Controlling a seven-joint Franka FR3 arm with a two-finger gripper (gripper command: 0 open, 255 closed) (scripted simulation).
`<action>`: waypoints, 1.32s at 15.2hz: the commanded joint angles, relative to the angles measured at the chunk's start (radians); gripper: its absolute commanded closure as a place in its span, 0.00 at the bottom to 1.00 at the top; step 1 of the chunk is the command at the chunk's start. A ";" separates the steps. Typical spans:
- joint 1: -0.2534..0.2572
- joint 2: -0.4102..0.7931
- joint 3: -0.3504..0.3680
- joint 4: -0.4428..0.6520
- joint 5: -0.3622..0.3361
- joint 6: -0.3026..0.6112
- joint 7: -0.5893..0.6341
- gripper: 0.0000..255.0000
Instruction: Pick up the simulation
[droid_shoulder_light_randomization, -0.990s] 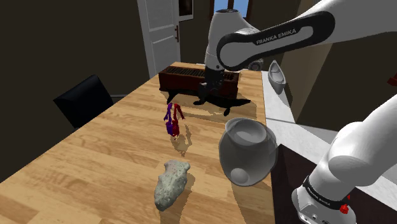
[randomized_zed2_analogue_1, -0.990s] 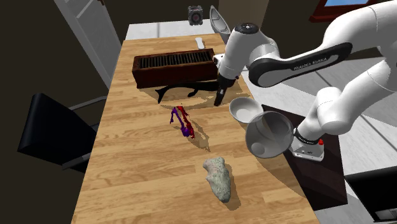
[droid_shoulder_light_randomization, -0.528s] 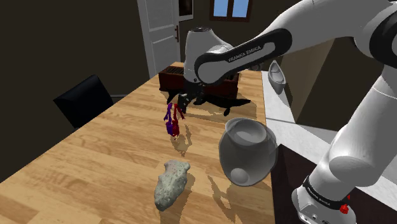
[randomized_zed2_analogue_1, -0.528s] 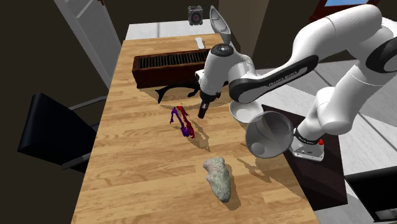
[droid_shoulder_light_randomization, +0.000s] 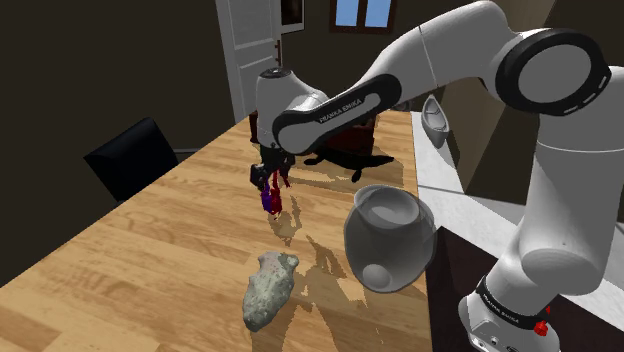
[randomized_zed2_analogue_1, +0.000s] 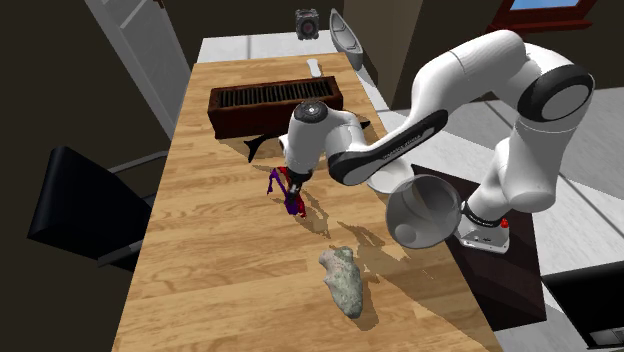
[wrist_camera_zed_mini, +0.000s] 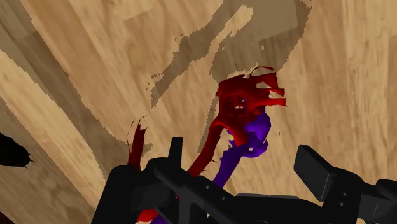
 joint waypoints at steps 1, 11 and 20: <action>0.012 0.034 -0.003 0.020 -0.017 0.010 0.018 0.00; 0.020 0.077 -0.015 -0.011 -0.045 0.081 0.042 1.00; 0.018 0.069 -0.012 -0.008 -0.040 0.071 0.038 1.00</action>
